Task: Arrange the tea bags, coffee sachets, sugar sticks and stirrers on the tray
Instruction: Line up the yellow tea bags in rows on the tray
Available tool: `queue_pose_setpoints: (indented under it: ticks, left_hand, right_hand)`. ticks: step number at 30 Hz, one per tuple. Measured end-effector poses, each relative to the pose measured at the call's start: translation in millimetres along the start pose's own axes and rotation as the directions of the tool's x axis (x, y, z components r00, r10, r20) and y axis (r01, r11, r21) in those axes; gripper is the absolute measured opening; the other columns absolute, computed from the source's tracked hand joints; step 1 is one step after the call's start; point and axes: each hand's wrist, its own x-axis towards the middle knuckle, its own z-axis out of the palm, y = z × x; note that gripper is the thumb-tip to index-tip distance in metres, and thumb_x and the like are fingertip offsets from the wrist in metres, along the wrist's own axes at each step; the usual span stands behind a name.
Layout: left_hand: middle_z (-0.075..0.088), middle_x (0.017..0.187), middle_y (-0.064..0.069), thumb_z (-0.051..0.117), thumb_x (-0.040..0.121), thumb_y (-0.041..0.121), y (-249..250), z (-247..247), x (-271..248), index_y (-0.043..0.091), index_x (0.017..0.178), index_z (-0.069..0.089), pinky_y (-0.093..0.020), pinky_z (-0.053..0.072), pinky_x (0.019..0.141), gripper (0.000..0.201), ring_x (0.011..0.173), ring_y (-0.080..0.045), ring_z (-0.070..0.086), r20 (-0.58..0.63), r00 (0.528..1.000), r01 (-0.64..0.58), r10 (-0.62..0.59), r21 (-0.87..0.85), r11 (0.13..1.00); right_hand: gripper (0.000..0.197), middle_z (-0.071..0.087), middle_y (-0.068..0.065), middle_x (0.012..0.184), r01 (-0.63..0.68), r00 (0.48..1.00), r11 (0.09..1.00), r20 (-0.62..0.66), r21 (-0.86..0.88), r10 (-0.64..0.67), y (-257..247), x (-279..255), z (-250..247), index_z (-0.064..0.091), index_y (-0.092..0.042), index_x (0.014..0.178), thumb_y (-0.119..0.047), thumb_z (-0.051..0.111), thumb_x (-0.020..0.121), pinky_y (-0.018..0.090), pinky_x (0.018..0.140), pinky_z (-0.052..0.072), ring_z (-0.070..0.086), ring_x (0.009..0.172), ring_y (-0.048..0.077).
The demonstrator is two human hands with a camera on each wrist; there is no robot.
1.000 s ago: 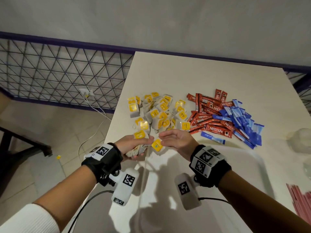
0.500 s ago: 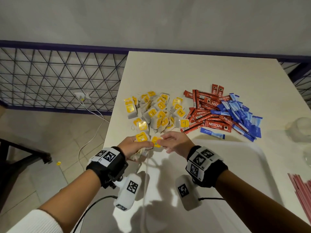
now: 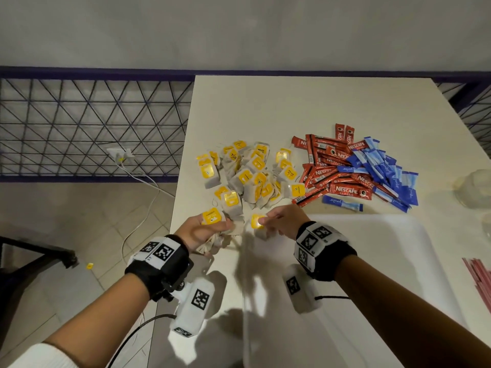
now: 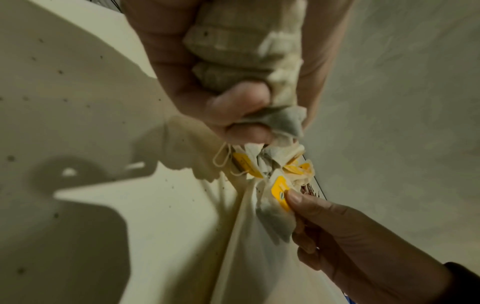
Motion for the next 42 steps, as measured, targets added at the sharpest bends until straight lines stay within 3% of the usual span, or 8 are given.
queue_pose_setpoints:
  ticks: [9,14,19,22,27,32,38,42]
  left_hand:
    - [0.054,0.045,-0.001,0.063,0.085,0.008,8,-10,6,0.008,0.069,0.057,-0.010,0.029,0.033,0.017,0.029,-0.012,0.043,0.012,0.998,0.055,-0.055,0.020,0.998]
    - [0.055,0.046,-0.002,0.064,0.084,0.012,7,-13,8,0.010,0.068,0.057,-0.012,0.029,0.033,0.018,0.031,-0.014,0.044,0.022,0.998,0.057,-0.058,0.043,0.997]
    - [0.054,0.045,0.000,0.063,0.085,0.009,7,-12,6,0.010,0.067,0.057,-0.010,0.029,0.033,0.019,0.030,-0.013,0.045,0.025,0.998,0.050,-0.050,0.023,0.998]
    - [0.056,0.044,0.003,0.062,0.086,0.008,8,-11,5,0.012,0.068,0.057,-0.009,0.030,0.032,0.018,0.031,-0.009,0.048,0.021,0.999,0.034,-0.034,0.026,0.999]
    - [0.061,0.051,0.004,0.063,0.085,0.006,8,-13,5,0.012,0.071,0.060,-0.010,0.036,0.034,0.015,0.036,-0.006,0.053,-0.002,1.000,-0.006,0.007,0.055,0.998]
    - [0.059,0.047,0.004,0.065,0.084,0.009,9,-14,1,0.012,0.067,0.059,-0.012,0.032,0.031,0.018,0.032,-0.010,0.051,0.003,1.000,0.001,-0.002,0.055,0.999]
    - [0.058,0.044,0.003,0.064,0.085,0.009,5,-17,1,0.011,0.066,0.057,-0.011,0.031,0.030,0.020,0.030,-0.010,0.050,-0.009,1.000,0.021,-0.020,0.089,0.996]
    - [0.058,0.043,0.007,0.064,0.084,0.003,1,-13,3,0.010,0.068,0.058,-0.012,0.039,0.037,0.019,0.034,-0.005,0.052,0.016,1.000,-0.004,0.001,0.166,0.986]
  right_hand:
    - [0.030,0.052,0.000,0.055,0.054,0.998,0.982,-0.013,-0.179,-0.057,-4,4,-3,0.051,-0.022,0.060,-0.020,0.061,0.088,0.009,0.037,0.034,0.045,0.030,-0.002]
    - [0.012,0.057,0.004,0.060,-0.007,0.994,0.997,0.109,-0.076,0.016,-6,4,6,0.055,-0.016,0.078,-0.017,0.059,0.090,0.014,0.037,0.040,0.053,0.035,-0.001]
    - [0.016,0.055,0.000,0.047,-0.050,0.999,0.998,-0.017,-0.029,0.049,-9,6,15,0.060,-0.006,0.100,-0.016,0.061,0.088,0.012,0.035,0.040,0.050,0.032,0.000]
    - [0.016,0.055,0.003,0.056,-0.034,0.997,0.999,-0.070,-0.042,0.031,-8,5,18,0.059,-0.008,0.100,-0.018,0.061,0.088,0.017,0.044,0.045,0.053,0.045,0.010]
    - [0.012,0.057,0.007,0.059,-0.010,0.993,0.996,-0.118,-0.084,0.000,-8,6,21,0.057,-0.011,0.096,-0.018,0.061,0.087,0.042,0.070,0.056,0.059,0.059,0.029]
    - [0.013,0.062,0.013,0.066,-0.003,0.991,0.992,-0.136,-0.126,-0.014,-6,9,23,0.057,-0.012,0.094,-0.021,0.063,0.085,0.047,0.080,0.054,0.063,0.067,0.031]
    - [0.023,0.058,0.004,0.067,0.040,0.984,0.982,-0.166,-0.186,-0.072,-5,2,19,0.051,-0.017,0.094,-0.029,0.066,0.082,0.035,0.080,0.052,0.055,0.058,0.016]
    - [0.039,0.051,-0.002,0.077,0.120,0.974,0.944,-0.149,-0.307,-0.172,-2,-12,16,0.046,-0.014,0.106,-0.030,0.069,0.079,0.028,0.078,0.040,0.051,0.082,0.018]
